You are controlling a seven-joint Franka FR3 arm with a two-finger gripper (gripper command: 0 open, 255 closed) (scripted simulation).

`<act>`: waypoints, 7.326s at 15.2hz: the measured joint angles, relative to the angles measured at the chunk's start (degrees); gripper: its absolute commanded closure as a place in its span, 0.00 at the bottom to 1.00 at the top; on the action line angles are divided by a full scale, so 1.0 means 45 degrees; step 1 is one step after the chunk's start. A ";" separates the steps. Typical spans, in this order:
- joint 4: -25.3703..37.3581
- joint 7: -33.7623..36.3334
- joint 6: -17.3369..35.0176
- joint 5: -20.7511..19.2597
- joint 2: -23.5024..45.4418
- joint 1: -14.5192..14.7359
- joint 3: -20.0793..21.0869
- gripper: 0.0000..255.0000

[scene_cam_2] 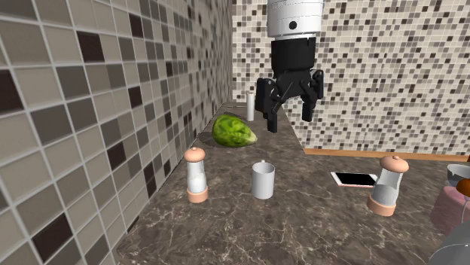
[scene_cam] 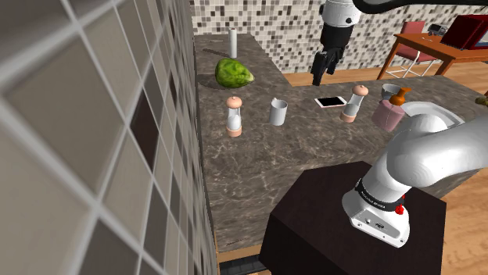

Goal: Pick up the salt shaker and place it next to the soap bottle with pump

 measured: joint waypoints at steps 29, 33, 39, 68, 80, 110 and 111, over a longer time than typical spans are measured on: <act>0.4691 0.4414 0.7206 -0.3383 1.0858 0.0588 0.2907 0.00; 0.4529 0.4542 0.7763 -0.3631 1.1253 0.0510 0.2809 0.00; 0.4402 0.4665 0.8132 -0.3796 1.1505 0.0476 0.2754 0.00; 0.5749 0.3662 0.5950 -0.2996 1.0497 0.0493 0.2861 1.00; 0.7369 0.3016 0.4080 -0.2626 1.0155 0.0528 0.2903 1.00; 0.9593 0.0960 0.0585 -0.1987 0.8441 0.0120 0.2417 1.00; 0.9131 0.0693 0.0696 -0.1912 0.8009 0.0012 0.2244 1.00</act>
